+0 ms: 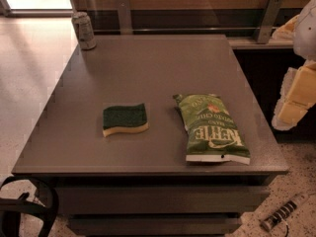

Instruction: Move green jalapeno chip bag near 7up can

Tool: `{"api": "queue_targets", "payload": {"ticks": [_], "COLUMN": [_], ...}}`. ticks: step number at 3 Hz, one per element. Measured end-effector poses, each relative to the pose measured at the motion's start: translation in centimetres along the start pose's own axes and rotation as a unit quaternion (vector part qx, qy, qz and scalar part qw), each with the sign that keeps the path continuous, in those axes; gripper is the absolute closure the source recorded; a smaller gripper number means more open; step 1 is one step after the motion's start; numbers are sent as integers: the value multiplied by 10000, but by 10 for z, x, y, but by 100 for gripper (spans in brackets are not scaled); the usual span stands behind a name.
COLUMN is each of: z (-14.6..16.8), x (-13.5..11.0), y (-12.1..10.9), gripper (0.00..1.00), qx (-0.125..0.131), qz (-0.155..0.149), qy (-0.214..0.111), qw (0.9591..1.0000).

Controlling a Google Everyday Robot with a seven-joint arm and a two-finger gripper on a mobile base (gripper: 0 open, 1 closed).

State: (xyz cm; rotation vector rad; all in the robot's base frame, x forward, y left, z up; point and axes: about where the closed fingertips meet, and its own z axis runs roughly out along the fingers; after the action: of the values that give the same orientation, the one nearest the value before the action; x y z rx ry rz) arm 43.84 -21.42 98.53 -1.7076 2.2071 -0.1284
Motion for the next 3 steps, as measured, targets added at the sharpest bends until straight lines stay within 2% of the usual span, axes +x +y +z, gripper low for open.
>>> {"api": "queue_targets", "payload": {"ticks": [1, 2, 3], "z": [0, 22, 74], "x": [0, -6, -18], "y": [0, -13, -29], "gripper": [0, 0, 0], "qx": [-3, -180, -524], "qz": [7, 398, 1116], "qy": [3, 172, 275], "qw": [10000, 9989, 9920]}}
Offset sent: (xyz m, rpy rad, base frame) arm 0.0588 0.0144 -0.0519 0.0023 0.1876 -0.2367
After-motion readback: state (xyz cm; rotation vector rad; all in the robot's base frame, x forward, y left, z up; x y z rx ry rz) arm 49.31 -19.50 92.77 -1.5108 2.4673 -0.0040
